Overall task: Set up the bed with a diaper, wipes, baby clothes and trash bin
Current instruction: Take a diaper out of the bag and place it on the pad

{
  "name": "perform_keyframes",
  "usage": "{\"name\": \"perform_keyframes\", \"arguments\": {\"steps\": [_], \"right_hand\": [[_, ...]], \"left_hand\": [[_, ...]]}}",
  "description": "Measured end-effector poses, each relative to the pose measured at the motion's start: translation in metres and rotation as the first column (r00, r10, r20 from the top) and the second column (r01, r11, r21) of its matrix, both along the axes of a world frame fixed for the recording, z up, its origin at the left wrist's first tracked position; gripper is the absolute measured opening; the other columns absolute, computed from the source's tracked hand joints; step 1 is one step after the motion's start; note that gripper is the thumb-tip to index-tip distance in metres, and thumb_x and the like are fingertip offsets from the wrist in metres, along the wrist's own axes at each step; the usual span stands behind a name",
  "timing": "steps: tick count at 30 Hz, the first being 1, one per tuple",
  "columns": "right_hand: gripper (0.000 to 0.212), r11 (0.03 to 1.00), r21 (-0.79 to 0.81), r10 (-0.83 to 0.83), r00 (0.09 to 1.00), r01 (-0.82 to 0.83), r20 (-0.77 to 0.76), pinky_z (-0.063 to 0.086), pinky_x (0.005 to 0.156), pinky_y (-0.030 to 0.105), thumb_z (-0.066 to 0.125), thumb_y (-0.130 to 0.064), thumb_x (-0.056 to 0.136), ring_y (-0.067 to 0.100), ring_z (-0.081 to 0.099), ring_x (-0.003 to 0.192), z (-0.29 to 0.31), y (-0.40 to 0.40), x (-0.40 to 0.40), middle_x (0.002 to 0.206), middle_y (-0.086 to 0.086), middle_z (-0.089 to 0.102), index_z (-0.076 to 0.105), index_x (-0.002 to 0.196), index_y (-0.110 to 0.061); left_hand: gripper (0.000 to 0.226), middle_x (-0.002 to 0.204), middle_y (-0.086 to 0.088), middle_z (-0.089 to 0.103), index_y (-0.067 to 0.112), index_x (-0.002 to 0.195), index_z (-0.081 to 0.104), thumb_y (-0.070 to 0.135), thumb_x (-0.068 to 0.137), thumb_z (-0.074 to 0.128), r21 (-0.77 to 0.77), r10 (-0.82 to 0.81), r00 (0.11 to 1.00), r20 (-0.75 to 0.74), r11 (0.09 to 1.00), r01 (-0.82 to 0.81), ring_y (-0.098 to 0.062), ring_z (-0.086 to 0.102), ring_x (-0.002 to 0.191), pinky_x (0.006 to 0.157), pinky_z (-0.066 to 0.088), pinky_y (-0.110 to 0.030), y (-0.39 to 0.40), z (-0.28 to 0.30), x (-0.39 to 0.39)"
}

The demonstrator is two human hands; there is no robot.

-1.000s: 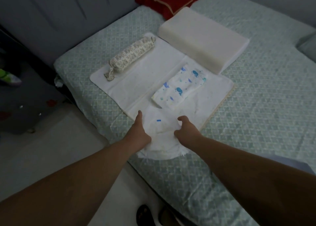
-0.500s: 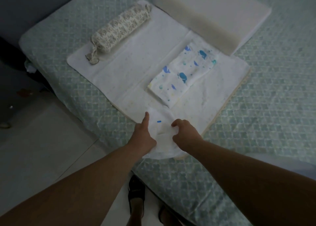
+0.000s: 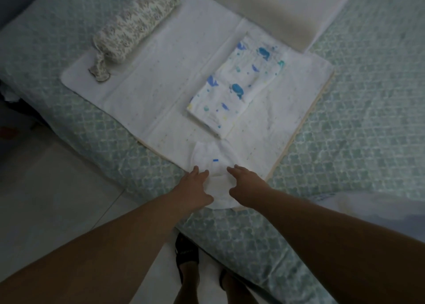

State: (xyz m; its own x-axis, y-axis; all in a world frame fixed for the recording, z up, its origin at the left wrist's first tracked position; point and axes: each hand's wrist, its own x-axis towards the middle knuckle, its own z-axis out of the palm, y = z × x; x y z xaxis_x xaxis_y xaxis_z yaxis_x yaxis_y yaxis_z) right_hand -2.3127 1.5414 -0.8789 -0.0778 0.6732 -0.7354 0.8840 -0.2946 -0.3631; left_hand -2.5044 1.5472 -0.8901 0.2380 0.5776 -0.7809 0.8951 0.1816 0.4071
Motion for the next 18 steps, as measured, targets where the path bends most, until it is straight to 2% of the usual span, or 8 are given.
{"name": "perform_keyframes", "arguments": {"steps": [9,18], "right_hand": [[0.083,0.996,0.001,-0.084,0.996,0.084,-0.015,0.026,0.118,0.038,0.064,-0.026,0.08,0.022,0.029,0.145,0.012,0.003,0.011,0.162,0.0,0.024,0.028,0.154,-0.031],[0.087,0.969,0.143,-0.203,0.979,0.2,0.003,0.026,0.115,0.035,0.069,-0.035,0.08,0.022,0.028,0.146,0.072,0.001,0.049,0.163,0.0,0.022,0.025,0.155,-0.032]], "left_hand": [[0.099,0.167,-0.001,0.0,0.03,0.159,0.01,0.04,0.082,0.073,0.032,0.055,0.998,0.011,0.998,-0.056,-0.021,0.01,0.151,0.12,0.018,-0.036,0.017,0.014,-0.001],[0.1,0.166,-0.004,0.006,0.03,0.158,0.012,0.045,0.08,0.072,0.139,-0.08,0.996,0.032,0.987,0.074,-0.024,0.015,0.151,0.119,0.021,-0.038,0.044,0.07,0.036]]}}
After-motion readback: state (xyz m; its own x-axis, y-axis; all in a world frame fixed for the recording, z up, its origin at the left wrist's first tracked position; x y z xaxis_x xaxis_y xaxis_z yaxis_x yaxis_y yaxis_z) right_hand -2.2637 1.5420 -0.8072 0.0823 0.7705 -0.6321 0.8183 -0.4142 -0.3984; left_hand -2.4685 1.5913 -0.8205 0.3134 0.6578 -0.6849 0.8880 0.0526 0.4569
